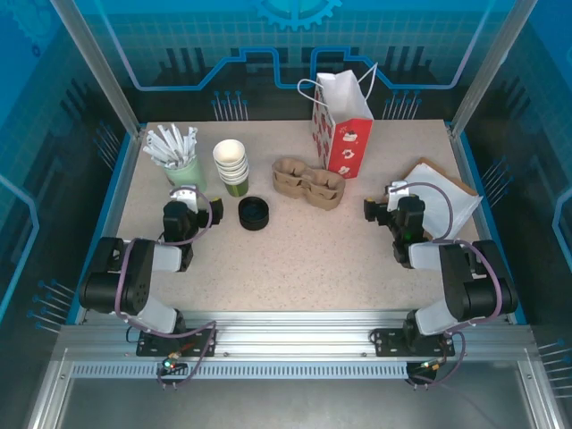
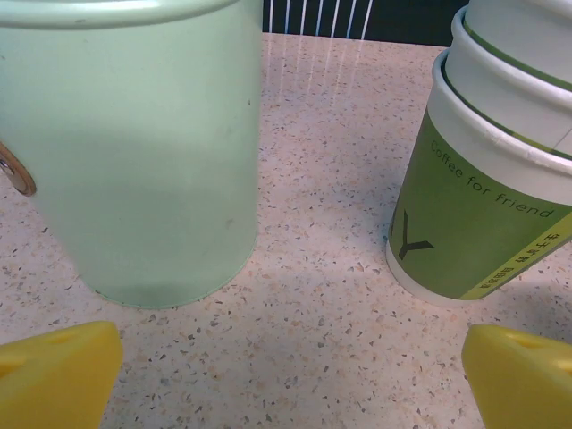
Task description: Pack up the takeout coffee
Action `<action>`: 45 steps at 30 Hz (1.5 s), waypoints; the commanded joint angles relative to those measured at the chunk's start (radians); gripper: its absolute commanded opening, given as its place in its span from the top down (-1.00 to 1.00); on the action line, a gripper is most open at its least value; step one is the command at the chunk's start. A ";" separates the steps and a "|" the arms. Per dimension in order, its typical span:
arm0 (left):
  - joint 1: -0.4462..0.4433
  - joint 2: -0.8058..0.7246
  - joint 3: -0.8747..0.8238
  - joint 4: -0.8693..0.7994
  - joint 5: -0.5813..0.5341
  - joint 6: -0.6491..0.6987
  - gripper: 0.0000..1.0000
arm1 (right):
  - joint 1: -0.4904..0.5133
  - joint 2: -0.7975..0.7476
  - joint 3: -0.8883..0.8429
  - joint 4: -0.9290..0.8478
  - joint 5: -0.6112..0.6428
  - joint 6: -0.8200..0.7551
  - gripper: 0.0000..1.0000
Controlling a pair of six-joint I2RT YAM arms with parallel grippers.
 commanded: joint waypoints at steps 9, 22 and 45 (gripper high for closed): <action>-0.008 0.006 0.022 0.001 0.030 0.024 -0.98 | -0.008 0.004 -0.001 0.025 -0.011 -0.005 -1.00; -0.008 0.005 0.024 -0.002 0.028 0.021 -0.98 | -0.008 0.005 -0.001 0.024 -0.012 -0.005 -1.00; -0.138 -0.621 0.246 -0.802 0.209 -0.519 -0.97 | 0.179 -0.543 0.378 -0.924 -0.040 0.321 -1.00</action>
